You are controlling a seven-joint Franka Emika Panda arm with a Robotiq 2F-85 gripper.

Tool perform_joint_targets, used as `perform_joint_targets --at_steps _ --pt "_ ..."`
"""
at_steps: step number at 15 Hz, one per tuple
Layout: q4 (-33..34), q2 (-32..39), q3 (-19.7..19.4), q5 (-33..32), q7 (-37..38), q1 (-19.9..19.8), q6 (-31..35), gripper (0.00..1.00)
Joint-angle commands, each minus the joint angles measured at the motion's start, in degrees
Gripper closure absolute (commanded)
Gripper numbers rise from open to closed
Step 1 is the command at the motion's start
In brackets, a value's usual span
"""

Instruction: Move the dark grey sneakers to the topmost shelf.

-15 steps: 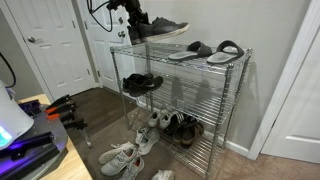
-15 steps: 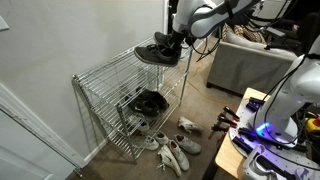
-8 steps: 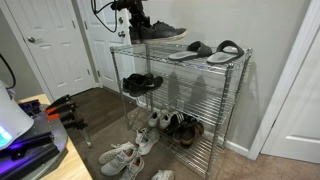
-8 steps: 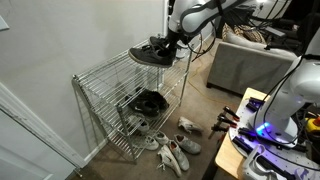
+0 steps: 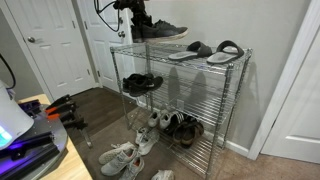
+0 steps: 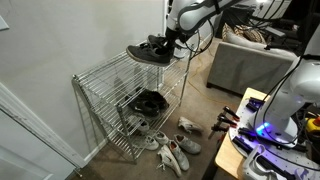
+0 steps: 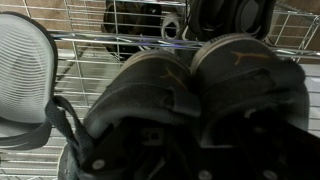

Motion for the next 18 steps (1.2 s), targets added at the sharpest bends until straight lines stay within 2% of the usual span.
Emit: perform_joint_targets --at_steps 1,4,5,6,7,8,10,11,18 --pt "1.11 -0.37 0.58 3.36 -1.64 -0.71 1.45 0.94" --pt "0.99 -0.44 0.52 4.58 -1.0 -0.65 1.46 0.94" --pt "7.63 10.36 -0.32 5.27 -3.78 -2.02 5.9 0.94" --pt "8.18 11.25 -0.41 5.56 -3.74 -2.25 6.63 0.94" --pt "10.08 13.81 -0.42 5.63 -3.54 -2.71 7.6 0.79" --pt "13.0 17.15 -0.21 5.83 -3.94 -3.45 7.87 0.56" --pt "17.66 23.06 0.04 5.03 -4.12 -4.79 9.35 0.52" --pt "20.08 24.74 0.24 4.87 -3.75 -5.07 8.82 0.47" --pt "30.24 31.56 0.41 3.94 -3.68 -5.61 8.04 0.03"
